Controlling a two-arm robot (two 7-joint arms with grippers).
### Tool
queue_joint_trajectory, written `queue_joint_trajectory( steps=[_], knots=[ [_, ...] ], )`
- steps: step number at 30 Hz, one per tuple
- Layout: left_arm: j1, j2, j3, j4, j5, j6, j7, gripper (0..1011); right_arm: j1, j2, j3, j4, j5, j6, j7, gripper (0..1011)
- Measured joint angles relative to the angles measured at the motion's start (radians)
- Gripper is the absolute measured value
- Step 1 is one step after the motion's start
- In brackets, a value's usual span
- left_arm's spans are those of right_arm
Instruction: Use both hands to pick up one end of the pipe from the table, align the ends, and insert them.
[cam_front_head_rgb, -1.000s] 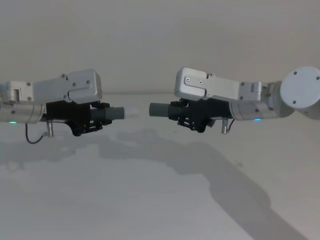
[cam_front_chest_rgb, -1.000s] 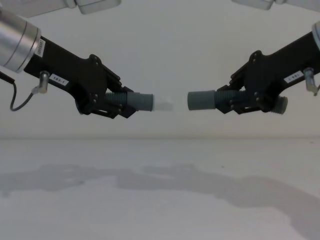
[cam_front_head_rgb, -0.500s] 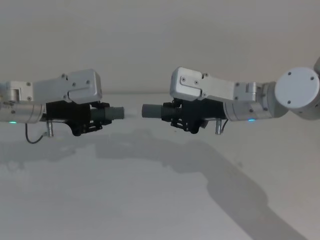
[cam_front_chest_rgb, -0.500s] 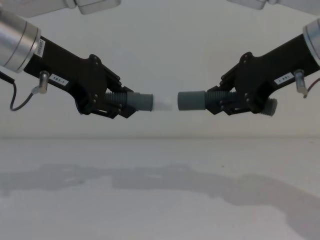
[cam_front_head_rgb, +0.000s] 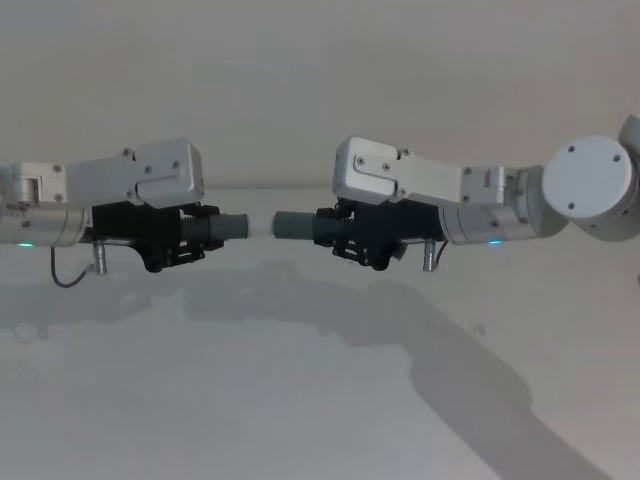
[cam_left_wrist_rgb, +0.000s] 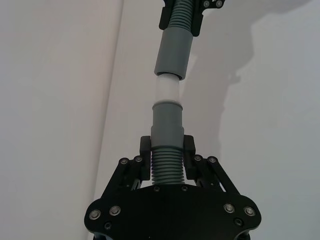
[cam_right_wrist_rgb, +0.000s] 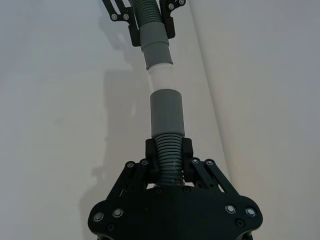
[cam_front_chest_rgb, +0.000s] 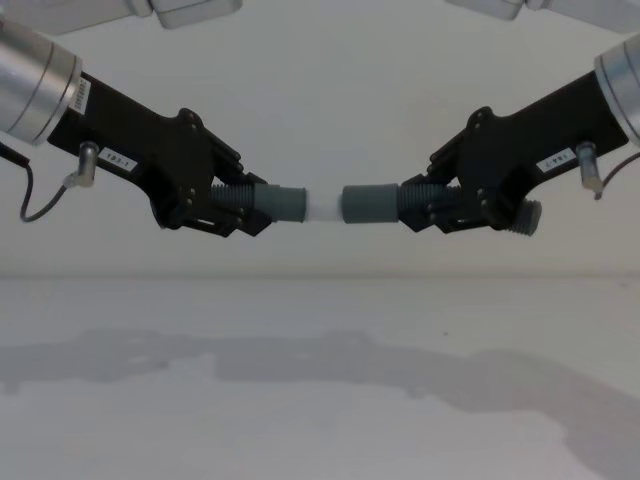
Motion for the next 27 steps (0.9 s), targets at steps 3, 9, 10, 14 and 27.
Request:
queue_joint_trajectory(
  steps=[3,9,10,14,27],
  knots=[
    [0.000,0.000,0.000,0.000,0.000,0.000,0.000,336,0.002,-0.002,-0.004,0.004,0.005,-0.003,0.000,255],
    [0.000,0.000,0.000,0.000,0.000,0.000,0.000,336,0.003,-0.005,-0.009,0.008,0.010,-0.004,0.000,255],
    [0.000,0.000,0.000,0.000,0.000,0.000,0.000,336,0.004,-0.005,-0.011,0.009,0.011,-0.005,0.000,255],
    [0.000,0.000,0.000,0.000,0.000,0.000,0.000,336,0.006,-0.007,-0.014,0.010,0.014,-0.006,0.000,255],
    [0.000,0.000,0.000,0.000,0.000,0.000,0.000,336,0.014,-0.013,-0.022,0.013,0.019,-0.015,-0.002,255]
  ],
)
